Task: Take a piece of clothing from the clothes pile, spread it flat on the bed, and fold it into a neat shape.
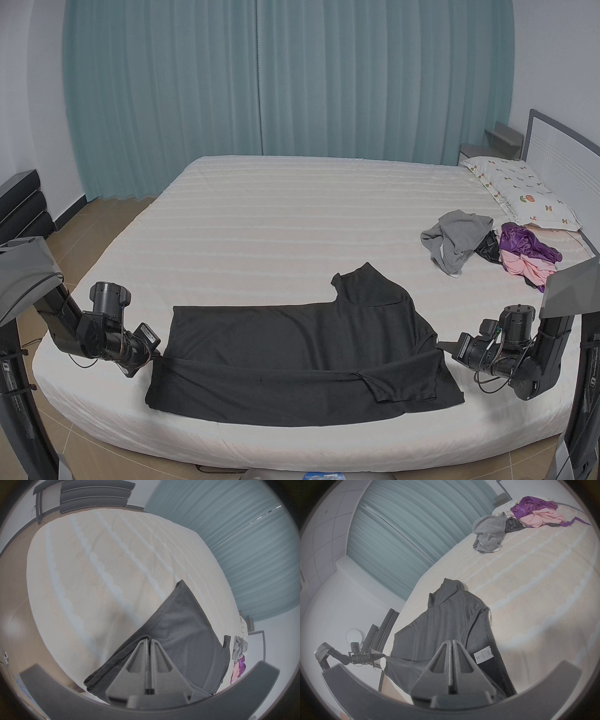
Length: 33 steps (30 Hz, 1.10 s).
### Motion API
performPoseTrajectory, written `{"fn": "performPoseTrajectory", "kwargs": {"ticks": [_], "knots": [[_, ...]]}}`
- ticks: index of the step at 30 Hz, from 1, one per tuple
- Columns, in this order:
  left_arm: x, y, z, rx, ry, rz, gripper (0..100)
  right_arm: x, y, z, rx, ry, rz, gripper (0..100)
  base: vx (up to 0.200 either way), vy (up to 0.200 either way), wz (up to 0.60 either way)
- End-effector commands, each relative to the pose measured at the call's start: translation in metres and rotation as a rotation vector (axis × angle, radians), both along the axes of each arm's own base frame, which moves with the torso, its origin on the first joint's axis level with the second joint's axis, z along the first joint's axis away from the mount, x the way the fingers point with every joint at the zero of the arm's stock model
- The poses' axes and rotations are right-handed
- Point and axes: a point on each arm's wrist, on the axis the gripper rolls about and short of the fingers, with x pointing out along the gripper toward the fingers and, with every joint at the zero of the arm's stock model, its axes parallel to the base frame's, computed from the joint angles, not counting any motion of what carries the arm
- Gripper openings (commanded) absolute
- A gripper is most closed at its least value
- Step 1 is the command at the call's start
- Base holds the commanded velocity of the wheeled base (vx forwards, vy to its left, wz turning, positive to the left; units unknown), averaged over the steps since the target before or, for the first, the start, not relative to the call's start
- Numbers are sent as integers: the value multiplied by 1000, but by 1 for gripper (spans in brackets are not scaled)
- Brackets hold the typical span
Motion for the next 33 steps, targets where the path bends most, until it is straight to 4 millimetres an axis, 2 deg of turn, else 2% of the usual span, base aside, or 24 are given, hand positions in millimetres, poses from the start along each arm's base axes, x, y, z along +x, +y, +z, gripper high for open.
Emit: {"fn": "performPoseTrajectory", "kwargs": {"ticks": [1, 9, 10, 13, 14, 20, 24, 29, 30, 33], "knots": [[2, -2, -6, -1, 14, -2, 0, 1, 2, -4, -2, 7, 7, 0, 0, 0, 0], [3, -4, -6, -3, 18, -5, 0, 1, 3, -11, -20, 16, 21, 0, 0, 0, 0], [3, -4, -6, -3, 19, -5, 100, 1, 3, -11, -28, 15, 22, 0, 0, 0, 0], [3, -4, -6, -3, 18, -5, 100, 2, 3, -13, -39, 16, 15, 0, 0, 0, 0], [3, -4, -6, -3, 18, -5, 100, 2, 3, -15, -41, 19, 12, 100, 0, 0, 0], [4, -4, -5, -4, 12, -3, 100, 4, 3, -9, -40, -1, 12, 100, 0, 0, 0], [7, 1, 0, -17, -15, 19, 100, 12, 1, 4, -34, -56, 1, 100, 0, 0, 0], [24, 7, 12, -23, -82, 30, 100, 31, 4, 12, -26, -43, -3, 100, 0, 0, 0], [35, 7, 18, -22, -121, 26, 100, 38, 6, 13, -8, -22, -7, 100, 0, 0, 0], [49, 6, 18, -23, -147, 14, 100, 41, 9, 14, 29, -7, -23, 100, 0, 0, 0]]}}
